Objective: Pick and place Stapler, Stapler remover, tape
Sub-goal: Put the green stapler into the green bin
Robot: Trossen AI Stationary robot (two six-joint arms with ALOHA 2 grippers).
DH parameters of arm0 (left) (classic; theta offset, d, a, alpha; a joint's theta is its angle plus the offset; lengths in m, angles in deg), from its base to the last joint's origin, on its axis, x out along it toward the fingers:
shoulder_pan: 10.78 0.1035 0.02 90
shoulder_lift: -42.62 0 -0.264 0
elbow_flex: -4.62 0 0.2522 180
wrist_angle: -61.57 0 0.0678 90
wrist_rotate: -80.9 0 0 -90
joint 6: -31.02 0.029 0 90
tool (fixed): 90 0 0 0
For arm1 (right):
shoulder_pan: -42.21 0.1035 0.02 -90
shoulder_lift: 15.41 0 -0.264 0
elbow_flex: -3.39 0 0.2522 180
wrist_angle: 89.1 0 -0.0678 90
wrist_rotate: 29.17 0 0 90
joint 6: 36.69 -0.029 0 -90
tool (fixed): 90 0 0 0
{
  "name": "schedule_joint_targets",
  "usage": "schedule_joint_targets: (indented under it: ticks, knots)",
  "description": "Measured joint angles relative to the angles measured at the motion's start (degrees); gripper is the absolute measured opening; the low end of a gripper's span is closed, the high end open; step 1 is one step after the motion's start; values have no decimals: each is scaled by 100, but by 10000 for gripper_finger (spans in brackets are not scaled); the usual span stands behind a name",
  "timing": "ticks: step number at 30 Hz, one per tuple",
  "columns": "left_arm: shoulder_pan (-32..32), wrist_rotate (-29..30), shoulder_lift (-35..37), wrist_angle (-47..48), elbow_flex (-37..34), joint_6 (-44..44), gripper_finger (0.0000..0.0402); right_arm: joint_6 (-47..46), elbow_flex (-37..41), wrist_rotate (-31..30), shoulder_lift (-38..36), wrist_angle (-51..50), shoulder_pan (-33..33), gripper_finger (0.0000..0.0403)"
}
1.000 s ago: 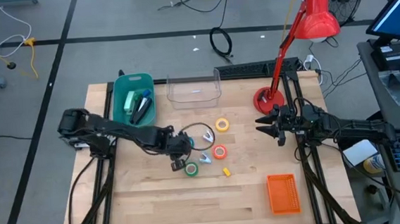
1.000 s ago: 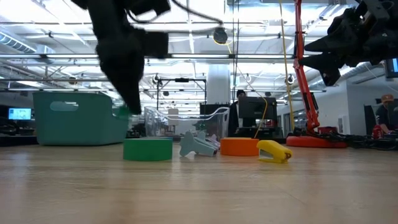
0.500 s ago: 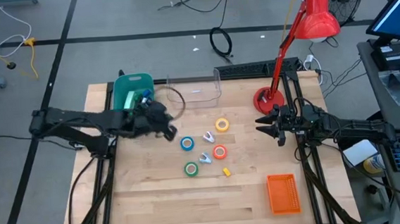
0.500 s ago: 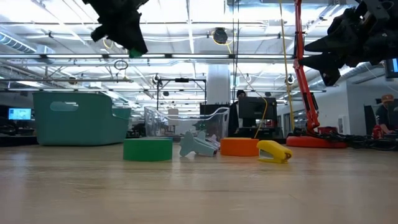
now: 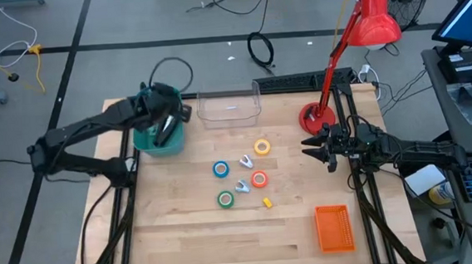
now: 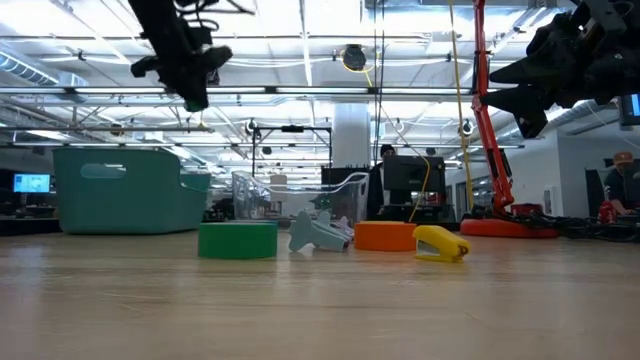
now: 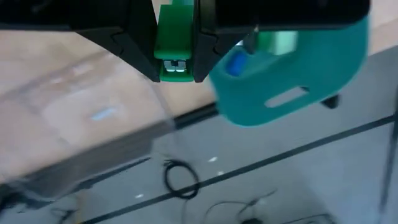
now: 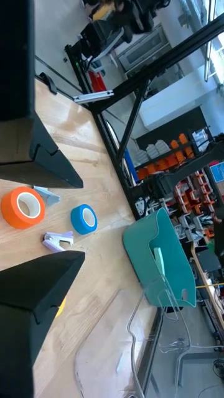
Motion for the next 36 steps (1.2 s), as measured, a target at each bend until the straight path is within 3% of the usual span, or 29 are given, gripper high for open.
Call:
schedule_joint_targets:
  ticks: [12, 25, 36]
  knots:
    - [2046, -991, -601, 75, 0, 843, 60, 0, 0, 1, 0, 0, 0, 166]
    - [2771, -1144, -2211, -281, 0, 2158, 60, -13, 0, -1, 0, 0, 0, 166]
    - [3651, -2003, -2551, -439, -2, 2737, 60, -17, 0, -1, -2, 0, 0, 166]
